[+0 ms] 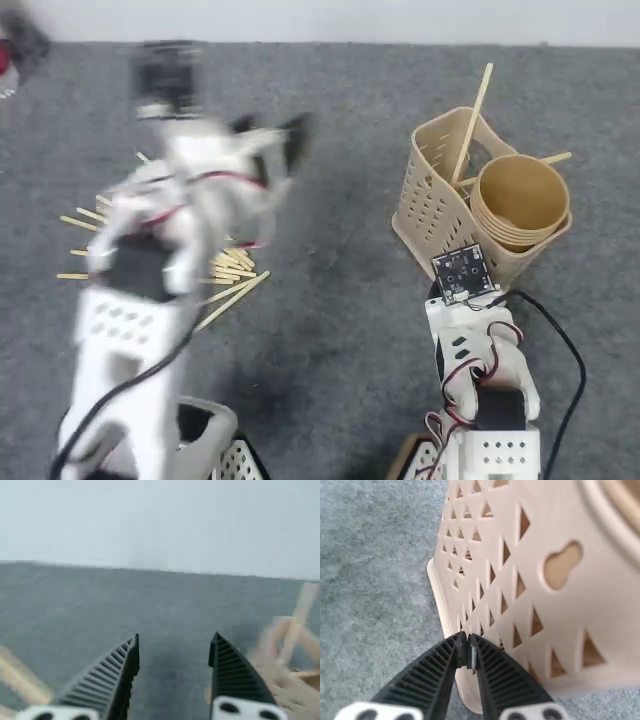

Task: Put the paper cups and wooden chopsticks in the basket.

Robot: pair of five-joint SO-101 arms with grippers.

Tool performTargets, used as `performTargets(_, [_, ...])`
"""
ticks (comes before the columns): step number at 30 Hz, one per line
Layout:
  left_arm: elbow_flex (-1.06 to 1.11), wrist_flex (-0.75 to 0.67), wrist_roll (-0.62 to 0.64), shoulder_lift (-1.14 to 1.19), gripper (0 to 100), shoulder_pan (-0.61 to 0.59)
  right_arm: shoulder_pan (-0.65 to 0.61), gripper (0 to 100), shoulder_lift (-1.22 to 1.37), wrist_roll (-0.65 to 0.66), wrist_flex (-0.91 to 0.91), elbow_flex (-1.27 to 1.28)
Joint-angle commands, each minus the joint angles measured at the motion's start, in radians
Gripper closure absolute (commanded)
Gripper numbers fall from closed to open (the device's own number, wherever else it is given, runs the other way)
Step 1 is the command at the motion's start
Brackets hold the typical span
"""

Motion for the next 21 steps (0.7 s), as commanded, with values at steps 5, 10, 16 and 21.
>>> performTargets(5, [0.102, 0.095, -0.087, -0.005, 78, -0.52, 0.016, 99.1, -0.013, -0.003, -0.005, 0.002])
performTargets(10, [0.147, 0.106, -0.413, 0.169, 80, -0.512, 0.016, 99.1, -0.013, -0.003, -0.005, 0.012])
performTargets(16, [0.09, 0.106, -0.155, 0.431, 80, -0.488, 0.016, 99.1, -0.013, -0.003, -0.008, 0.018])
performTargets(21, [-0.038, 0.106, 0.216, 0.683, 80, -0.493, 0.016, 99.1, -0.013, -0.003, -0.01, 0.021])
